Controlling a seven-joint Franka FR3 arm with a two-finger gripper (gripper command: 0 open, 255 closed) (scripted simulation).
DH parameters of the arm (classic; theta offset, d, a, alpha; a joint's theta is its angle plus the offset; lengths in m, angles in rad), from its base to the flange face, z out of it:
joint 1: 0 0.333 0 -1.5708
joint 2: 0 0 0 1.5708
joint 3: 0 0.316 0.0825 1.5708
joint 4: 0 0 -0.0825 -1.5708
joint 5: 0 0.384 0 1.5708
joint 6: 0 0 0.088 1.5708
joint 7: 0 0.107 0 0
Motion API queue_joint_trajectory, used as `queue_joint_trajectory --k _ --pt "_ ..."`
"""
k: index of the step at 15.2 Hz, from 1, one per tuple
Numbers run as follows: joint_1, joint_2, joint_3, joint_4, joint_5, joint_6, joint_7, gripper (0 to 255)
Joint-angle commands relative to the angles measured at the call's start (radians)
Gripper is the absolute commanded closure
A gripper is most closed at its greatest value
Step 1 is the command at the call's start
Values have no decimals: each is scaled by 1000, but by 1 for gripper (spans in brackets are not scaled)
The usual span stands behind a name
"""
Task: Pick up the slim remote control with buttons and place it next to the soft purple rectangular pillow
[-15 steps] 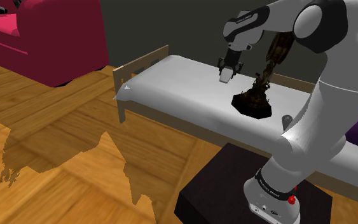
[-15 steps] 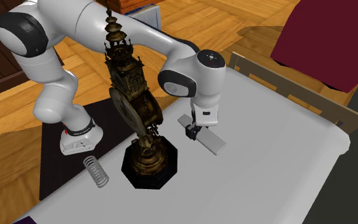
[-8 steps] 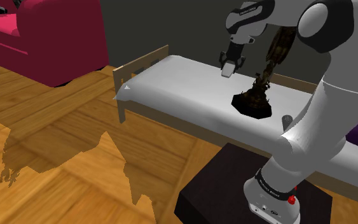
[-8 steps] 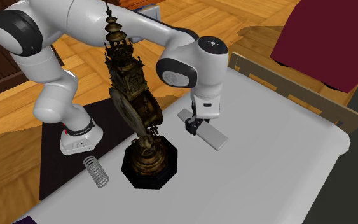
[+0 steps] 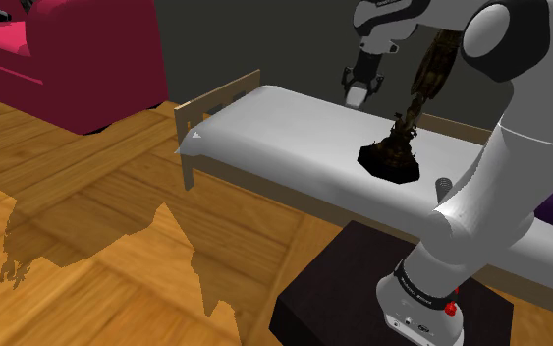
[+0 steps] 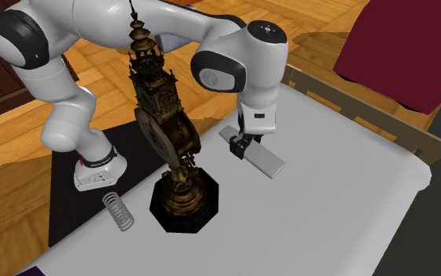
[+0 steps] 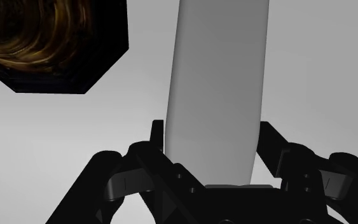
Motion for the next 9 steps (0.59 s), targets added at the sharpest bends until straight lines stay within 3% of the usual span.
queue_joint_trajectory --k 1,9 --pt "0 -4 -1 21 -1 -25 0 255" --pt "-78 -68 -69 -55 -16 -12 -144 255"
